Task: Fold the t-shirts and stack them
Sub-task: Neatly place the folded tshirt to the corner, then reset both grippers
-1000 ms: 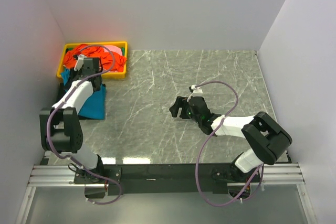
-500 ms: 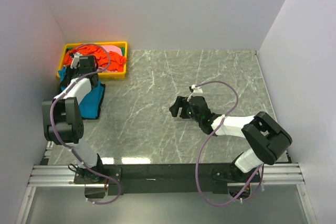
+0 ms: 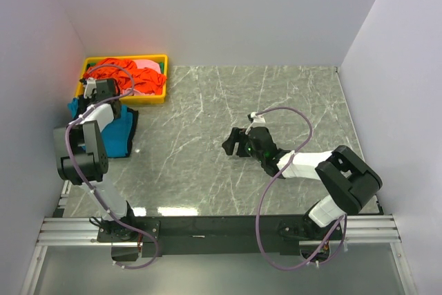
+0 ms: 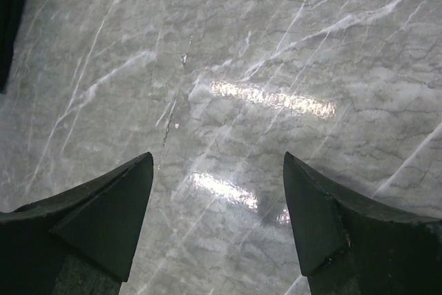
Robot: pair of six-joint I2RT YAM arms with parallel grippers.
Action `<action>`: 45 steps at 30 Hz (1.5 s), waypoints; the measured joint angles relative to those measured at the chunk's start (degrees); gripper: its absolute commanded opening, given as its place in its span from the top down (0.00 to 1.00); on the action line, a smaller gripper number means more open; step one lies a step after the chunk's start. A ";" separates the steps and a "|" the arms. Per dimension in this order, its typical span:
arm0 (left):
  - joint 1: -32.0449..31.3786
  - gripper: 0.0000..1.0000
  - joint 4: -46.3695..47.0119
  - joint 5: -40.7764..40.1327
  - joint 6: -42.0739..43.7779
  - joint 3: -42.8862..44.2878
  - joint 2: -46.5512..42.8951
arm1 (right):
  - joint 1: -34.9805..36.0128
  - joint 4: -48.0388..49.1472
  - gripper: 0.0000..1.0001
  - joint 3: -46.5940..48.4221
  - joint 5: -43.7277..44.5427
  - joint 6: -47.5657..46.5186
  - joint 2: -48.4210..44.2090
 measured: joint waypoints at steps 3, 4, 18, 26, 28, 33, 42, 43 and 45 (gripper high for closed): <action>0.37 0.38 0.07 -0.24 -0.26 0.00 0.26 | -0.02 0.15 0.18 0.00 -0.22 -0.17 0.00; 0.37 0.29 0.26 -0.50 -0.87 0.02 0.37 | -0.04 0.17 0.18 0.00 -0.22 -0.17 0.00; -0.63 0.01 -7.15 6.60 -14.40 1.79 -7.93 | -0.70 -3.10 0.18 0.00 1.27 -1.73 -3.58; -11.56 0.01 -6.99 23.26 -20.24 -1.64 -32.15 | -2.32 -16.11 0.16 3.76 7.96 -1.88 -15.43; -14.51 0.00 -7.02 27.74 -21.33 -3.76 -38.53 | -2.36 -21.38 0.15 6.73 11.02 -1.84 -18.53; -21.11 0.00 -10.14 35.52 -23.21 -6.95 -52.43 | -2.49 -34.56 0.13 12.94 19.15 -1.11 -28.11; -22.84 0.01 -23.63 36.22 -29.31 -4.85 -75.38 | -2.73 -50.03 0.11 15.50 27.63 -2.58 -51.58; -22.97 0.01 -24.81 35.34 -29.99 -5.03 -77.57 | -2.73 -51.28 0.11 15.47 28.09 -3.06 -53.72; -23.54 0.01 -25.66 33.59 -30.42 -6.38 -81.53 | -2.73 -53.13 0.11 15.39 28.85 -4.09 -58.01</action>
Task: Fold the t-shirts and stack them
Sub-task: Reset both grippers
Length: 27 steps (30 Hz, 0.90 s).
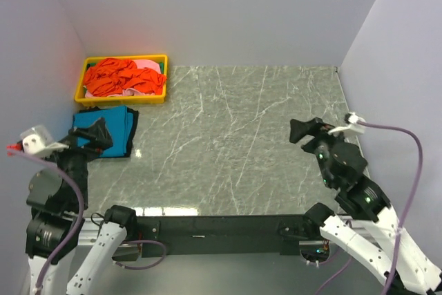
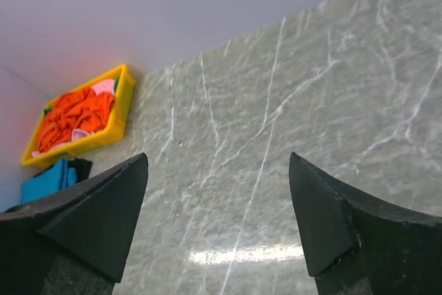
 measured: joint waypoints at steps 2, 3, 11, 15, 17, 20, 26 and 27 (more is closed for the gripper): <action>-0.63 0.01 -0.50 -2.03 0.09 -2.03 -3.23 | 0.00 -1.09 0.12 -0.57 0.44 -0.90 -3.21; -0.94 0.01 -0.66 -2.99 0.13 -3.04 -4.42 | 0.00 -1.66 0.12 -1.14 0.70 -1.29 -4.83; -2.27 0.01 0.07 -8.02 2.29 -9.22 -12.09 | -0.02 -3.15 0.12 -6.75 1.46 -3.63 -12.15; -2.32 0.01 2.54 -10.36 3.89 -11.80 -17.92 | -0.02 -2.51 0.12 -7.34 1.46 -5.38 -13.09; -2.32 0.00 3.52 -11.50 4.26 -12.76 -20.02 | -0.02 -2.14 0.12 -7.54 1.49 -6.01 -13.44; -2.32 0.01 4.98 -12.50 4.74 -13.84 -20.59 | -0.02 -1.57 0.12 -8.26 1.53 -6.86 -13.94; -2.34 0.01 5.18 -13.38 5.01 -14.99 -20.57 | -0.02 -1.29 0.12 -9.49 1.49 -7.50 -14.19; -2.34 0.01 5.22 -13.49 5.05 -14.99 -20.57 | -0.02 -1.09 0.12 -9.60 1.51 -7.61 -14.19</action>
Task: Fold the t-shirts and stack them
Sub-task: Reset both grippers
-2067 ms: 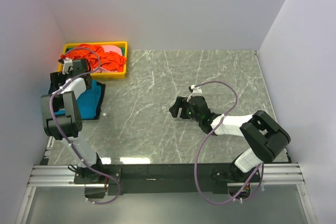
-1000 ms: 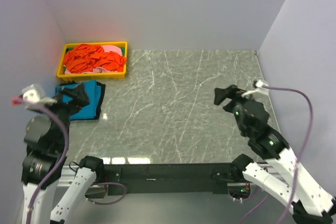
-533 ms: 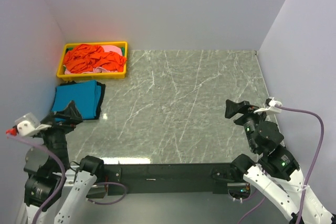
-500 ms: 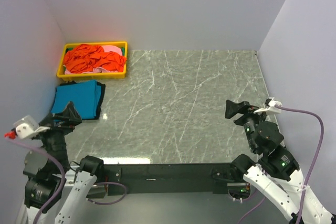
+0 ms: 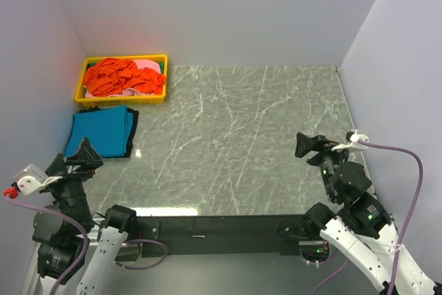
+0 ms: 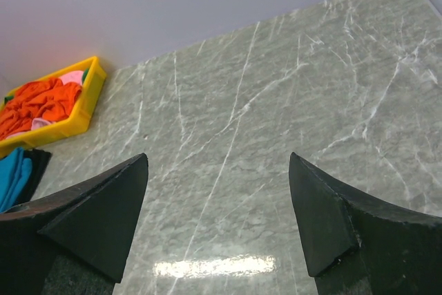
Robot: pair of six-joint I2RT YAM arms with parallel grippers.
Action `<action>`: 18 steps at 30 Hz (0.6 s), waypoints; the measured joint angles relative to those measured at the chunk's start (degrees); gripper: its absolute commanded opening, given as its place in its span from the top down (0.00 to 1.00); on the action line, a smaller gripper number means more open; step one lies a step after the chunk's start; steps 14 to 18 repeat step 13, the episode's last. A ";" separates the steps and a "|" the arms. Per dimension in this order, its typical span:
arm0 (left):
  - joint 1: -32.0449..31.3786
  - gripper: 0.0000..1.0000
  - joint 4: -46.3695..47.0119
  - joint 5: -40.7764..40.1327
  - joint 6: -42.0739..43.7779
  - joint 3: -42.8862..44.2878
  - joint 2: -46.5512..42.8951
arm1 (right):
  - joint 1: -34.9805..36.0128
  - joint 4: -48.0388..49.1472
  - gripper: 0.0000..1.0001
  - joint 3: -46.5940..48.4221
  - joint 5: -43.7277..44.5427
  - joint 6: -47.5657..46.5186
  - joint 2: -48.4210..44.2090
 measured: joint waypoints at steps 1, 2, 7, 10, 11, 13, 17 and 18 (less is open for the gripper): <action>0.00 0.01 0.04 -0.11 0.07 -0.02 0.00 | 0.00 0.15 0.12 -0.13 0.00 -0.22 0.00; 0.00 0.00 0.20 -0.28 0.09 -0.09 0.00 | 0.00 0.15 0.12 -0.24 0.00 -0.35 0.00; 0.00 0.01 0.87 -0.35 0.24 -0.68 0.00 | 0.00 0.83 0.12 -0.76 0.02 -1.16 -0.26; 0.00 0.01 1.68 -0.74 0.87 -1.62 0.00 | 0.00 1.53 0.12 -1.55 0.00 -1.40 -0.90; 0.00 0.01 1.73 -0.74 1.01 -1.66 0.00 | 0.00 1.64 0.12 -1.60 -0.02 -1.53 -0.90; 0.00 0.00 2.21 -0.81 1.14 -1.90 0.00 | 0.00 1.95 0.12 -1.62 -0.02 -1.81 -0.90; 0.00 0.00 2.21 -0.81 1.14 -1.90 0.00 | 0.00 1.95 0.12 -1.62 -0.02 -1.81 -0.90; 0.00 0.00 2.21 -0.81 1.14 -1.90 0.00 | 0.00 1.95 0.12 -1.62 -0.02 -1.81 -0.90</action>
